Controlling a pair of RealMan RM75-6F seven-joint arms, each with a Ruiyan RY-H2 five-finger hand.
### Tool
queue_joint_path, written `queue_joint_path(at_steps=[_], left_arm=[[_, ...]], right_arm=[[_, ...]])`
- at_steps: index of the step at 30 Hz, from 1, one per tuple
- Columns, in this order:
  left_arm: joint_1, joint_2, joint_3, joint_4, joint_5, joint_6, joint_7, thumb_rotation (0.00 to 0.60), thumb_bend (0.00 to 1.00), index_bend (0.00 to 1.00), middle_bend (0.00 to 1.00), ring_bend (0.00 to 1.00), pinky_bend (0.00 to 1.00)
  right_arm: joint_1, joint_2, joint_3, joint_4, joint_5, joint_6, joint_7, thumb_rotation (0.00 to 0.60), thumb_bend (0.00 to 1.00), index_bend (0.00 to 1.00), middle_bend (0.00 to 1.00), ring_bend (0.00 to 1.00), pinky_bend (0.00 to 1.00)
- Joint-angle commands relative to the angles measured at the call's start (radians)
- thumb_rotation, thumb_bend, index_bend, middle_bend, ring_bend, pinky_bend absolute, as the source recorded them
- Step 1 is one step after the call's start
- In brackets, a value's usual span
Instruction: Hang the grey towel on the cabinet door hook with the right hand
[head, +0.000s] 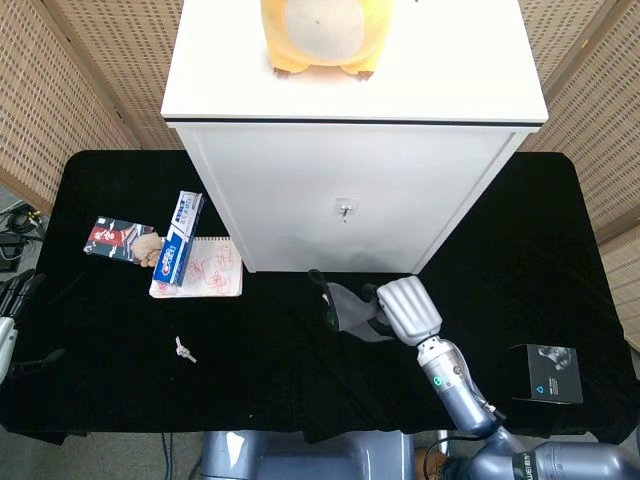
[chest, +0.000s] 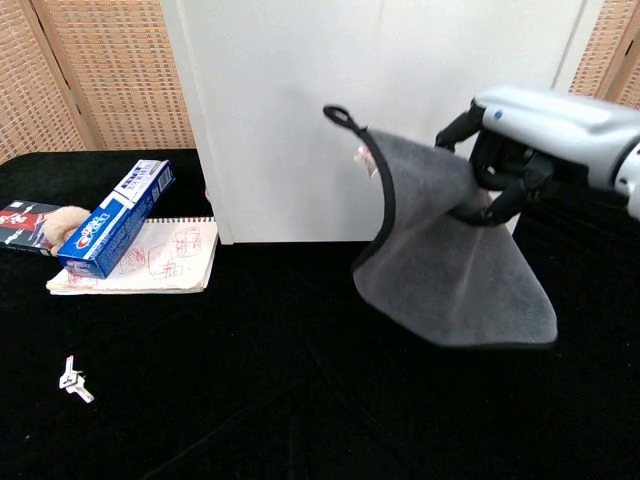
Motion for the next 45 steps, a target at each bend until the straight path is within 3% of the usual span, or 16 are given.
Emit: queue_joint_path(at_steps=[1,11,20,45], left_arm=[[0.002,0.0,0.001,-0.002,0.003,0.002,0.001,0.6,0.0,0.0,0.0,0.0,0.0],[0.002,0.0,0.002,-0.008,0.0,0.001,0.011,0.6,0.0,0.0,0.0,0.0,0.0],[0.002,-0.001,0.002,-0.012,-0.001,0.001,0.02,0.6,0.0,0.0,0.0,0.0,0.0],[-0.001,-0.004,-0.001,-0.005,-0.012,-0.006,0.023,0.6,0.0,0.0,0.0,0.0,0.0]], right_arm=[[-0.031,0.03,0.042,-0.037,-0.04,0.076,-0.055,0.6,0.8,0.93,1.0,1.0,1.0],[-0.06,0.099,0.113,-0.11,-0.047,0.176,-0.236,0.6,0.82,0.94,1.0,1.0,1.0],[-0.069,0.128,0.125,-0.142,-0.066,0.191,-0.343,0.6,0.83,0.94,1.0,1.0,1.0],[-0.025,0.054,0.175,-0.143,0.044,0.16,-0.528,0.6,0.83,0.94,1.0,1.0,1.0]])
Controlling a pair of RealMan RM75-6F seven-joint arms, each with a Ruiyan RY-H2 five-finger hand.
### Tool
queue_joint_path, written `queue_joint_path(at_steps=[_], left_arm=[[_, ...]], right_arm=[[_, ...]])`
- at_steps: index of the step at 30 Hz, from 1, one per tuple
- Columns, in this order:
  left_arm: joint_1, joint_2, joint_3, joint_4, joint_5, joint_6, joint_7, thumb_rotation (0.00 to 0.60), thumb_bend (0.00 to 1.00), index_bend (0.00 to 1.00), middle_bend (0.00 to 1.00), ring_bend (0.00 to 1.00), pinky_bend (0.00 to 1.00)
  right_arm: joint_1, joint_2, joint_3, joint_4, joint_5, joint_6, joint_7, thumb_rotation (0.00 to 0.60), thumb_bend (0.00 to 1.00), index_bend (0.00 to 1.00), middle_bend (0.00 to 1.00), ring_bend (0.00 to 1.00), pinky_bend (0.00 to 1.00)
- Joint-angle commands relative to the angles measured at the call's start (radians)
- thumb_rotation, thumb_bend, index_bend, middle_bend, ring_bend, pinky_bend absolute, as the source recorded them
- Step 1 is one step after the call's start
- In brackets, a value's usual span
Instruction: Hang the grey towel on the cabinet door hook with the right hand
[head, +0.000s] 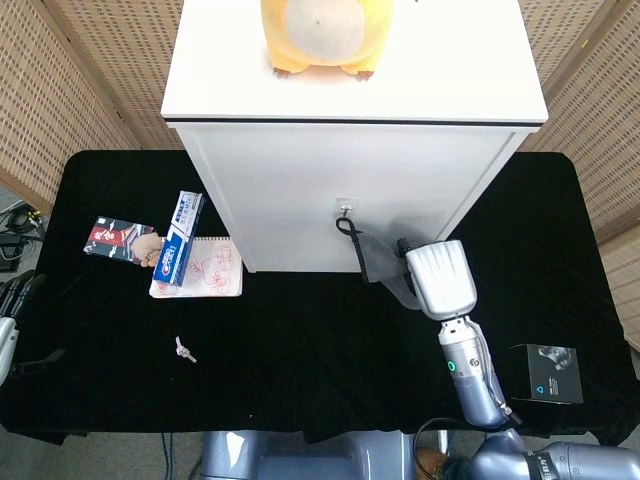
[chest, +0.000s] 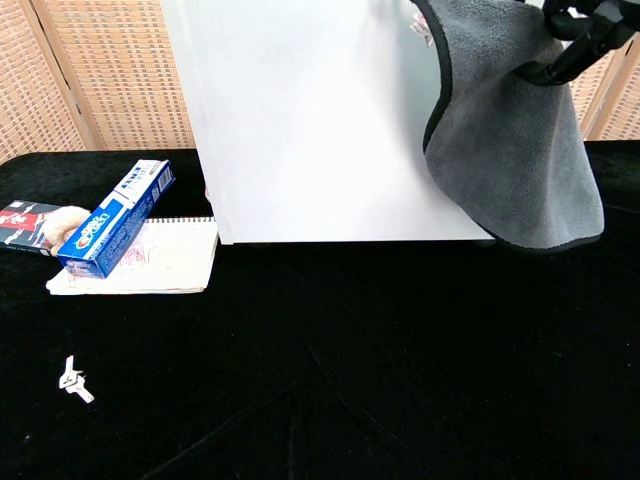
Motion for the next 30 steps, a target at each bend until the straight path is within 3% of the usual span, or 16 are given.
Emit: queue_joint_path(at_steps=[1,11,13,16,21,24,27,30], left_arm=[[0.0,0.0,0.0,0.0,0.0,0.0,0.0,0.6,0.0,0.0,0.0,0.0,0.0],[0.0,-0.001,0.0,-0.002,-0.001,0.0,0.004,0.6,0.0,0.0,0.0,0.0,0.0],[0.0,-0.001,0.0,-0.002,-0.001,0.0,0.003,0.6,0.0,0.0,0.0,0.0,0.0],[0.0,0.0,0.0,-0.001,-0.001,-0.001,0.001,0.6,0.0,0.0,0.0,0.0,0.0],[0.0,0.001,0.001,-0.001,0.002,0.0,-0.003,0.6,0.0,0.0,0.0,0.0,0.0],[0.001,0.002,0.001,-0.002,0.004,0.002,-0.003,0.6,0.0,0.0,0.0,0.0,0.0],[0.001,0.003,0.002,-0.002,0.006,0.002,-0.004,0.6,0.0,0.0,0.0,0.0,0.0],[0.002,0.003,0.003,-0.003,0.008,0.003,-0.004,0.6,0.0,0.0,0.0,0.0,0.0]], right_arm=[[0.002,-0.003,0.001,0.004,0.003,0.001,-0.008,0.6,0.83,0.94,1.0,1.0,1.0],[0.011,-0.013,-0.016,0.012,0.004,0.003,-0.08,0.6,0.8,0.92,1.0,1.0,1.0],[0.01,-0.017,-0.017,0.01,0.004,0.006,-0.081,0.6,0.7,0.85,1.0,1.0,1.0],[0.009,-0.02,-0.016,0.006,0.003,0.009,-0.079,0.6,0.43,0.66,1.0,1.0,1.0],[0.005,-0.012,-0.02,-0.002,-0.004,0.011,-0.074,0.6,0.08,0.44,1.0,1.0,1.0],[-0.003,0.0,-0.029,-0.009,-0.023,0.012,-0.059,0.6,0.0,0.34,1.0,1.0,1.0],[-0.013,0.019,-0.042,-0.012,-0.055,0.012,-0.036,0.6,0.0,0.27,1.0,1.0,1.0],[-0.026,0.043,-0.052,-0.012,-0.091,0.015,-0.005,0.6,0.0,0.26,1.0,1.0,1.0]])
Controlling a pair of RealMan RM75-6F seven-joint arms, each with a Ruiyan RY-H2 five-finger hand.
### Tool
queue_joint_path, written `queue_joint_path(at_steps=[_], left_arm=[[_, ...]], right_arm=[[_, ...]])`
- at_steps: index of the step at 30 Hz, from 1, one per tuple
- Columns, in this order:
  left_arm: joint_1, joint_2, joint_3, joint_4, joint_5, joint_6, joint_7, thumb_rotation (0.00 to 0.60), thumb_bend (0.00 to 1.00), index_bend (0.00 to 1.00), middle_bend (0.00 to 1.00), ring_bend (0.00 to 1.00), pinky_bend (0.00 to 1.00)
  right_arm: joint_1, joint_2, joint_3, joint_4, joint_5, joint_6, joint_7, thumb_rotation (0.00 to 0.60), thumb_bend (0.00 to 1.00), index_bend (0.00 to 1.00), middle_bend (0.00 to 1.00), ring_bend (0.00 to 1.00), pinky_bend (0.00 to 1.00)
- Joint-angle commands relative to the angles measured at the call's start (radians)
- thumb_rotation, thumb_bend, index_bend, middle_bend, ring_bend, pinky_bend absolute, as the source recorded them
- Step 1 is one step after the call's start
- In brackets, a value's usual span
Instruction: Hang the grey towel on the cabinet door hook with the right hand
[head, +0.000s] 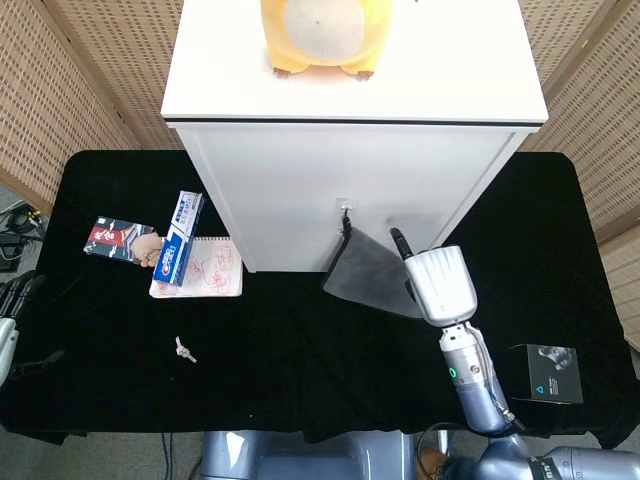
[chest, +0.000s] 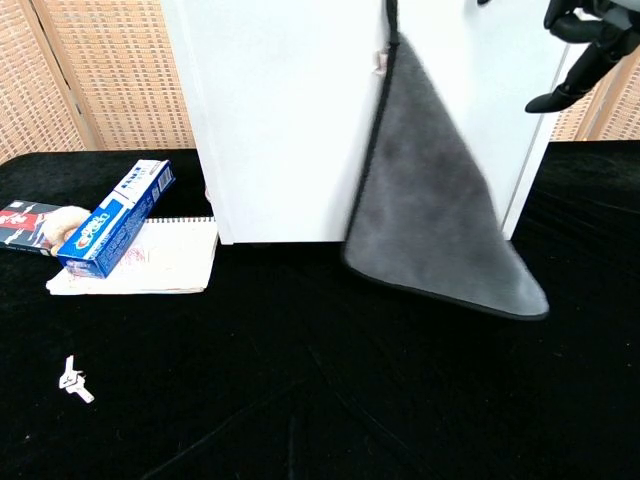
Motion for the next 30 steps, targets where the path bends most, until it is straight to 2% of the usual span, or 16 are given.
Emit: queue_joint_path(at_steps=[1,7,11,13,15,17,19,20,22,24,26,28,30], left_arm=[[0.001,0.0,0.001,-0.001,0.001,0.001,-0.001,0.6,0.0,0.0,0.0,0.0,0.0],[0.005,0.003,0.002,-0.003,0.005,0.01,-0.008,0.6,0.0,0.0,0.0,0.0,0.0],[0.009,0.006,0.004,-0.004,0.012,0.016,-0.012,0.6,0.0,0.0,0.0,0.0,0.0],[0.01,0.007,0.005,-0.006,0.015,0.018,-0.013,0.6,0.0,0.0,0.0,0.0,0.0],[0.012,0.008,0.006,-0.008,0.019,0.023,-0.014,0.6,0.0,0.0,0.0,0.0,0.0],[0.014,0.01,0.006,-0.011,0.022,0.027,-0.016,0.6,0.0,0.0,0.0,0.0,0.0],[0.015,0.011,0.006,-0.013,0.026,0.031,-0.016,0.6,0.0,0.0,0.0,0.0,0.0],[0.016,0.012,0.007,-0.015,0.028,0.034,-0.015,0.6,0.0,0.0,0.0,0.0,0.0],[0.019,0.012,0.009,-0.018,0.033,0.039,-0.013,0.6,0.0,0.0,0.0,0.0,0.0],[0.022,0.012,0.01,-0.02,0.037,0.045,-0.008,0.6,0.0,0.0,0.0,0.0,0.0],[0.026,0.011,0.011,-0.021,0.04,0.053,-0.002,0.6,0.0,0.0,0.0,0.0,0.0],[0.03,0.008,0.011,-0.022,0.043,0.062,0.005,0.6,0.0,0.0,0.0,0.0,0.0],[0.034,0.005,0.01,-0.022,0.048,0.073,0.01,0.6,0.0,0.0,0.0,0.0,0.0]], right_arm=[[-0.017,0.027,-0.014,-0.003,-0.036,0.005,0.035,0.6,0.0,0.26,1.0,1.0,1.0],[-0.068,0.09,-0.065,0.01,-0.148,0.028,0.135,0.6,0.0,0.3,1.0,1.0,1.0],[-0.119,0.149,-0.132,0.099,-0.292,0.06,0.282,0.6,0.0,0.32,1.0,1.0,1.0],[-0.138,0.165,-0.156,0.152,-0.351,0.083,0.343,0.6,0.0,0.32,0.98,0.99,1.0],[-0.161,0.18,-0.185,0.238,-0.426,0.121,0.425,0.6,0.0,0.3,0.88,0.91,0.96],[-0.185,0.187,-0.21,0.333,-0.485,0.164,0.503,0.6,0.0,0.25,0.73,0.77,0.82],[-0.213,0.19,-0.23,0.415,-0.508,0.193,0.568,0.6,0.0,0.16,0.48,0.52,0.58],[-0.224,0.192,-0.238,0.441,-0.511,0.199,0.594,0.6,0.0,0.12,0.4,0.43,0.52],[-0.251,0.205,-0.257,0.475,-0.497,0.195,0.639,0.6,0.0,0.04,0.17,0.17,0.37],[-0.278,0.221,-0.269,0.473,-0.463,0.179,0.661,0.6,0.0,0.01,0.05,0.05,0.26],[-0.31,0.247,-0.285,0.427,-0.406,0.147,0.686,0.6,0.0,0.0,0.0,0.0,0.17],[-0.336,0.272,-0.294,0.37,-0.356,0.123,0.726,0.6,0.0,0.0,0.0,0.0,0.08],[-0.359,0.293,-0.298,0.328,-0.315,0.109,0.763,0.6,0.0,0.0,0.0,0.0,0.03]])
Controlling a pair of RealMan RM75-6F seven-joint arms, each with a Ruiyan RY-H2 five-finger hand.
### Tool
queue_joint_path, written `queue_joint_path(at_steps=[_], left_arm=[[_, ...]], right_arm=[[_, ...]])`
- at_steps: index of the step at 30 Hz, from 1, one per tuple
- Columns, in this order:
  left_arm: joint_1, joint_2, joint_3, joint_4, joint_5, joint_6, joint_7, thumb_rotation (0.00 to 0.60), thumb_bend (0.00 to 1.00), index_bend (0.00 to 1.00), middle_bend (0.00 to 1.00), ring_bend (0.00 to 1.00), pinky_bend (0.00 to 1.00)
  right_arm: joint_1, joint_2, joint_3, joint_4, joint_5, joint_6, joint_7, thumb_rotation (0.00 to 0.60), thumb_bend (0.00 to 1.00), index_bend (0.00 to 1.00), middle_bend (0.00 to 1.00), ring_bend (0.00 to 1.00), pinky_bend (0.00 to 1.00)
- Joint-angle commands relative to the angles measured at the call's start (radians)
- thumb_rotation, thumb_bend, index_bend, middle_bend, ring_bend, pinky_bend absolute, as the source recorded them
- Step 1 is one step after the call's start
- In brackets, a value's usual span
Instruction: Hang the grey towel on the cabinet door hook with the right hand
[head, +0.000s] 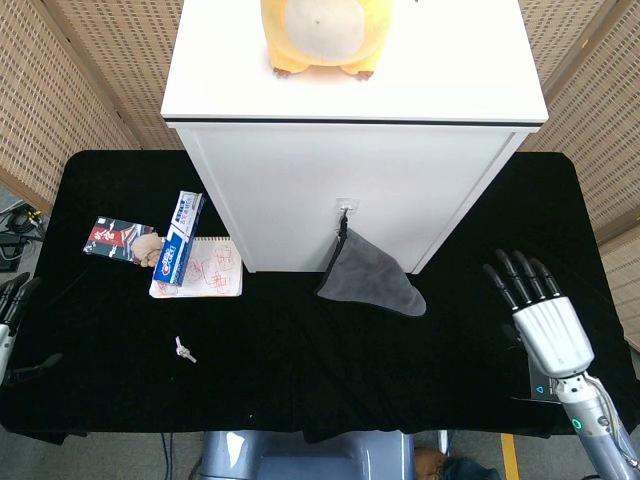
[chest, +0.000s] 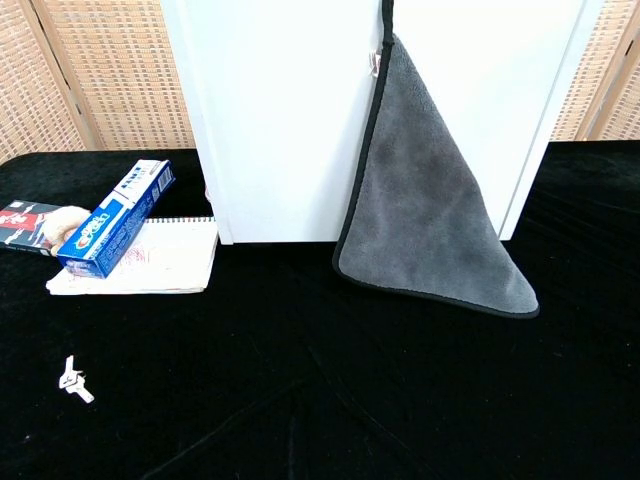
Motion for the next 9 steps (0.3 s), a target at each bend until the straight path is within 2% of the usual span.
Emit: queue_joint_path(at_steps=[1,9], left_arm=[[0.006,-0.005,0.0,-0.001,0.007,0.014,0.008,0.6,0.0,0.0,0.0,0.0,0.0],[0.022,-0.013,0.005,0.0,0.037,0.05,0.02,0.6,0.0,0.0,0.0,0.0,0.0]], right_arm=[[-0.066,0.058,-0.024,-0.106,0.109,-0.044,0.091,0.6,0.0,0.0,0.0,0.0,0.02],[-0.126,0.037,-0.002,-0.111,0.181,-0.04,0.131,0.6,0.0,0.0,0.0,0.0,0.0]])
